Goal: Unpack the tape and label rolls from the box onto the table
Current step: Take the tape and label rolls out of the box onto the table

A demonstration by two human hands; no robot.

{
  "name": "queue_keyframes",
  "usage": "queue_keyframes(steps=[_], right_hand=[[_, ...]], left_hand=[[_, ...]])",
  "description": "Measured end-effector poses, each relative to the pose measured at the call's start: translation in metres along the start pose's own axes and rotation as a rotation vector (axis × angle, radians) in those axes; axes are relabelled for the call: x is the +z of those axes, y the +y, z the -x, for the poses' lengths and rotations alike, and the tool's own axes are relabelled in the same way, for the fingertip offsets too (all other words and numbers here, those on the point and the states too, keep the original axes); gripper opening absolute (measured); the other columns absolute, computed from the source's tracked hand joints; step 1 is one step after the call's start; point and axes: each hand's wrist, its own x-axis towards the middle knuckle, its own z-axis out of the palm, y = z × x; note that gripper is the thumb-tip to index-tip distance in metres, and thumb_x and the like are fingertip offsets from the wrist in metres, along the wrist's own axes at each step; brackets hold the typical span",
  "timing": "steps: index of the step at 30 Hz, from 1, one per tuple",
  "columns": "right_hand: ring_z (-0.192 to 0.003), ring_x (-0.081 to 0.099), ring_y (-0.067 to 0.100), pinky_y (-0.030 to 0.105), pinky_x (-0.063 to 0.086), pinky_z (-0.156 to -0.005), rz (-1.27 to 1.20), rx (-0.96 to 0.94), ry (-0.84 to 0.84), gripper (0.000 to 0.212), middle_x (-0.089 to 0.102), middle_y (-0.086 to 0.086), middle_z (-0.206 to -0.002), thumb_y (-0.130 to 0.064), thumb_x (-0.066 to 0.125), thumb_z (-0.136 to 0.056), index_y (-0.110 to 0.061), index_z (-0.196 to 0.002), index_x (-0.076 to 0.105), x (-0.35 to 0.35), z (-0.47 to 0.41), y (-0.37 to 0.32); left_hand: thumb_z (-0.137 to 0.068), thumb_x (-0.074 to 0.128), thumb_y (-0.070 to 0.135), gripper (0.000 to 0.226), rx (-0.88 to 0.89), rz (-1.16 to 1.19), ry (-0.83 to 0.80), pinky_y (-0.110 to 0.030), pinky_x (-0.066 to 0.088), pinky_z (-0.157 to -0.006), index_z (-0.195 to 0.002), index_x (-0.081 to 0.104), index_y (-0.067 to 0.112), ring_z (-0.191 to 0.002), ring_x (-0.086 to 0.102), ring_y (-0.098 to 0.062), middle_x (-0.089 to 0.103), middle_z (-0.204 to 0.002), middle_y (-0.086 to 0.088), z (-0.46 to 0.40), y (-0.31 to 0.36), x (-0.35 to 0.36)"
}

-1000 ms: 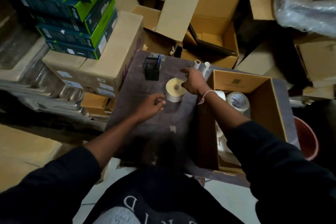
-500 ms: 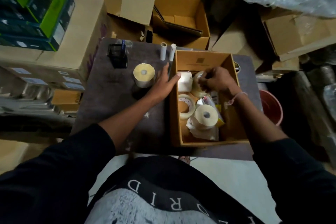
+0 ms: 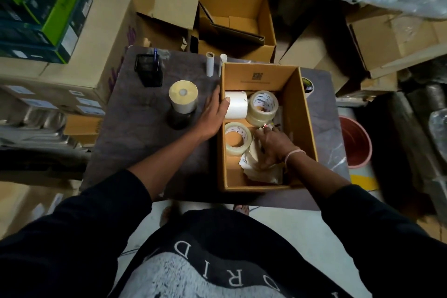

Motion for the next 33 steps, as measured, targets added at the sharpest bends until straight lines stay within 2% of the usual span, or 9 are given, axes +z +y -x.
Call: queue_keyframes(steps=[8,12,17,19,21,22,25,28,33], right_hand=[[-0.108,0.059,0.033,0.04,0.052,-0.094,-0.087,-0.097,0.086,0.115,0.056,0.01,-0.123,-0.065,0.081,-0.038,-0.03,-0.141,0.043,-0.024,0.011,0.017],[-0.119,0.055,0.028,0.038,0.047,-0.105,-0.148,-0.11,0.111,0.112,0.054,0.009,-0.131,-0.057,0.089,-0.049,-0.02,-0.144,0.043,-0.063,0.026,0.022],[-0.112,0.055,0.017,0.027,0.045,-0.102,-0.221,-0.097,0.237,0.103,0.054,-0.002,-0.123,-0.06,0.087,-0.039,-0.024,-0.13,0.054,-0.103,0.031,0.029],[-0.114,0.053,0.019,0.029,0.045,-0.1,-0.164,-0.102,0.25,0.094,0.054,0.001,-0.124,-0.051,0.093,-0.045,-0.026,-0.127,0.056,-0.121,0.034,0.027],[-0.117,0.056,0.035,0.048,0.049,-0.102,-0.068,-0.168,0.351,0.092,0.055,0.015,-0.129,-0.061,0.092,-0.042,-0.034,-0.123,0.058,-0.138,0.026,0.03],[-0.116,0.056,0.037,0.049,0.051,-0.098,-0.075,-0.184,0.373,0.093,0.054,0.017,-0.128,-0.065,0.09,-0.043,-0.036,-0.124,0.057,-0.147,0.029,0.026],[-0.115,0.052,0.032,0.038,0.051,-0.088,-0.095,-0.107,0.449,0.1,0.049,0.013,-0.13,-0.056,0.09,-0.052,-0.026,-0.137,0.047,-0.178,0.042,-0.01],[-0.123,0.045,0.036,0.043,0.05,-0.092,-0.07,-0.112,0.5,0.104,0.045,0.016,-0.135,-0.057,0.088,-0.055,-0.024,-0.143,0.042,-0.202,0.042,-0.036],[-0.117,0.046,0.036,0.042,0.049,-0.089,-0.089,-0.212,0.547,0.109,0.046,0.017,-0.128,-0.066,0.08,-0.05,-0.023,-0.143,0.042,-0.218,0.015,-0.08]], left_hand=[[-0.1,0.034,0.064,0.068,-0.026,0.106,-0.003,-0.049,0.029,-0.12,-0.159,0.016,0.035,-0.148,0.031,-0.021,0.028,-0.164,0.0,0.005,0.0,0.0],[-0.09,0.039,0.077,0.075,-0.05,0.202,-0.035,-0.05,0.036,-0.117,-0.155,0.025,0.042,-0.143,0.04,-0.015,0.038,-0.157,0.005,0.008,-0.002,0.0],[-0.085,0.052,0.078,0.083,-0.058,0.267,-0.099,-0.048,0.039,-0.116,-0.155,0.03,0.041,-0.141,0.044,-0.012,0.044,-0.155,0.007,0.016,-0.01,-0.008],[-0.085,0.059,0.074,0.077,-0.057,0.267,-0.144,-0.048,0.044,-0.112,-0.151,0.035,0.044,-0.137,0.049,-0.011,0.05,-0.151,0.01,0.022,-0.013,-0.015],[-0.089,0.063,0.063,0.069,-0.047,0.29,-0.193,-0.044,0.048,-0.108,-0.151,0.038,0.042,-0.135,0.05,-0.01,0.051,-0.149,0.012,0.028,-0.014,-0.022],[-0.092,0.065,0.054,0.067,-0.043,0.316,-0.217,-0.039,0.05,-0.105,-0.151,0.038,0.039,-0.134,0.05,-0.009,0.051,-0.148,0.012,0.03,-0.014,-0.025],[-0.095,0.067,0.038,0.069,-0.034,0.341,-0.264,-0.032,0.051,-0.099,-0.155,0.034,0.03,-0.136,0.047,-0.012,0.047,-0.152,0.005,0.04,-0.015,-0.032],[-0.093,0.071,0.037,0.071,-0.033,0.31,-0.302,-0.033,0.051,-0.101,-0.154,0.038,0.026,-0.137,0.048,-0.015,0.046,-0.154,0.001,0.046,-0.023,-0.035],[-0.087,0.078,0.038,0.076,-0.035,0.137,-0.378,-0.036,0.047,-0.11,-0.151,0.043,0.016,-0.133,0.054,-0.018,0.053,-0.148,-0.009,0.055,-0.039,-0.046]])
